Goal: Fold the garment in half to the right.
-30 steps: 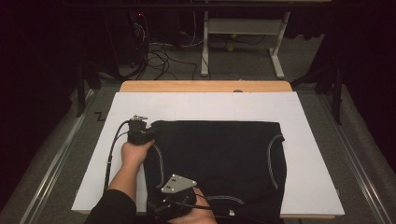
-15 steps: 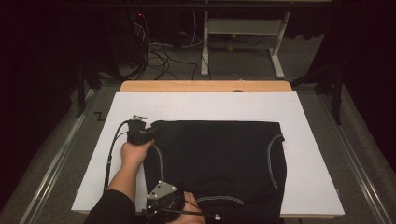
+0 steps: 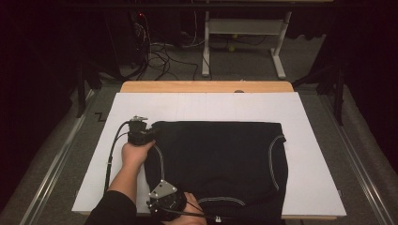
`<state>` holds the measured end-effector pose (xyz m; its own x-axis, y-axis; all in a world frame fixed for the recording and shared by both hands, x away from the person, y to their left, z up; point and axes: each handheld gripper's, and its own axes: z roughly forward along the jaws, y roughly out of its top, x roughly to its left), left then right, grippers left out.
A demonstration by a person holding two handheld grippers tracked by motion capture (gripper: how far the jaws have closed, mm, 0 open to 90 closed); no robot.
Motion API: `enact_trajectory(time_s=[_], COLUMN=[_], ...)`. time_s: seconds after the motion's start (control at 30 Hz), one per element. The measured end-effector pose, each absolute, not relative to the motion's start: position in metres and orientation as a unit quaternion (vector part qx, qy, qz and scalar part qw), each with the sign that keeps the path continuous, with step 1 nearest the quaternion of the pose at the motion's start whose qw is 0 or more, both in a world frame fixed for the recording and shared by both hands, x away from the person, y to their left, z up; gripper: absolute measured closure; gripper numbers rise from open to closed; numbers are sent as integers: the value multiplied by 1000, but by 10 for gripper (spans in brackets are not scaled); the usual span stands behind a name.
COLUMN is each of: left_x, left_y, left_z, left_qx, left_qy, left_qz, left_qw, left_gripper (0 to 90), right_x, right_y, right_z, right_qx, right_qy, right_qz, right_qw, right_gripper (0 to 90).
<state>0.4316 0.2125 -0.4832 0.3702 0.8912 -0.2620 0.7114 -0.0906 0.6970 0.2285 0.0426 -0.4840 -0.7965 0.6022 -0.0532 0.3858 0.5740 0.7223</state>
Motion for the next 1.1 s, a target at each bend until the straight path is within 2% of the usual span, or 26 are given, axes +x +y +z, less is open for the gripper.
enact_trajectory(time_s=[0.13,0.37,0.5,1.1], left_x=[432,431,431,432], left_y=[213,212,212,214], left_z=[-483,-483,-483,-484], left_qx=[729,730,730,727], left_qy=[549,549,549,552], left_qz=[115,116,116,111], left_qw=[391,391,391,394], left_gripper=[746,746,746,745], right_x=[230,232,233,231], right_y=[40,34,32,20], right_z=[-483,-481,-481,-474], right_qx=[286,299,302,287], right_qy=[873,866,864,851], right_qz=[365,366,369,405], right_qw=[152,162,162,172], right_gripper=[398,647,710,751])
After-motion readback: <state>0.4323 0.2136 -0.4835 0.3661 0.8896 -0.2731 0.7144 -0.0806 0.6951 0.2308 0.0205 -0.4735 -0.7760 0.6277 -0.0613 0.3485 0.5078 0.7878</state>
